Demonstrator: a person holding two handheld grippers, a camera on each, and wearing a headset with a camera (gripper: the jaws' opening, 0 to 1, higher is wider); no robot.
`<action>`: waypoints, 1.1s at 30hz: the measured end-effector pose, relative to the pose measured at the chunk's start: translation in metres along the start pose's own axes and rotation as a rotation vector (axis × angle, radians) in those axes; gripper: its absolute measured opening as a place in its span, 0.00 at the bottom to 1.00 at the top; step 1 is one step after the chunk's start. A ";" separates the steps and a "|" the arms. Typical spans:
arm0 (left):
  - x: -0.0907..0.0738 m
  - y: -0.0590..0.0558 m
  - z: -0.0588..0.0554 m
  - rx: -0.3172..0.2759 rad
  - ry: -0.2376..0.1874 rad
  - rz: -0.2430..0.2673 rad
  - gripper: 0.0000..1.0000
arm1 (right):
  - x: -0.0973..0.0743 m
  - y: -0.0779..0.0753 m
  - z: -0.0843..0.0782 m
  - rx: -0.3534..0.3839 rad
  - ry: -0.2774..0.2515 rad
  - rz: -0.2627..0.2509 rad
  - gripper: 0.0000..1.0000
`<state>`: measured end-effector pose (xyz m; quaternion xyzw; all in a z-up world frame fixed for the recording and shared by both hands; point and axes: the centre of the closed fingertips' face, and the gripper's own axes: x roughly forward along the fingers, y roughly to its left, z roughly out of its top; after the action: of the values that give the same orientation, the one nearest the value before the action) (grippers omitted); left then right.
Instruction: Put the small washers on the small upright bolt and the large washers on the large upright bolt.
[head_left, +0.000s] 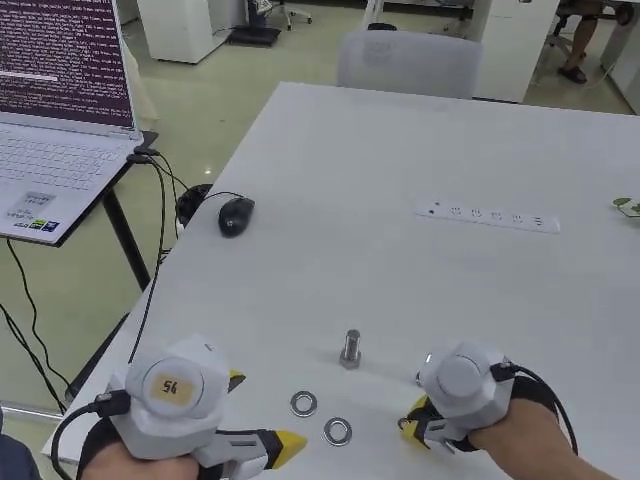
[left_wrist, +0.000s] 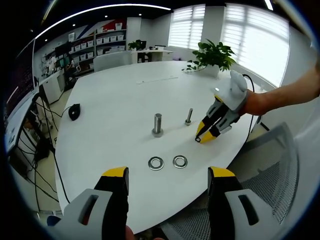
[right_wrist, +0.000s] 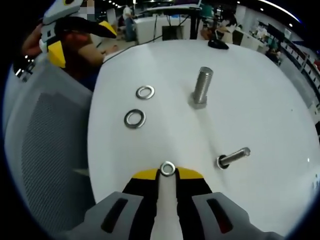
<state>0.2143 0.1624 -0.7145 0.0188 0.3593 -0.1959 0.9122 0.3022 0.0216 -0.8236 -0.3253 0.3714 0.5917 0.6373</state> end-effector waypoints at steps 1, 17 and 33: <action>0.001 -0.001 0.000 0.001 0.000 -0.003 0.63 | 0.000 0.000 0.000 0.006 -0.002 -0.001 0.14; 0.002 -0.001 0.002 0.015 0.004 -0.009 0.63 | -0.013 -0.012 -0.016 0.128 -0.040 -0.038 0.14; 0.002 -0.006 0.002 0.017 0.007 -0.017 0.63 | -0.011 -0.010 -0.020 -0.045 0.046 -0.011 0.16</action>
<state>0.2148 0.1560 -0.7142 0.0242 0.3610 -0.2064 0.9091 0.3098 -0.0021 -0.8242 -0.3551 0.3708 0.5889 0.6242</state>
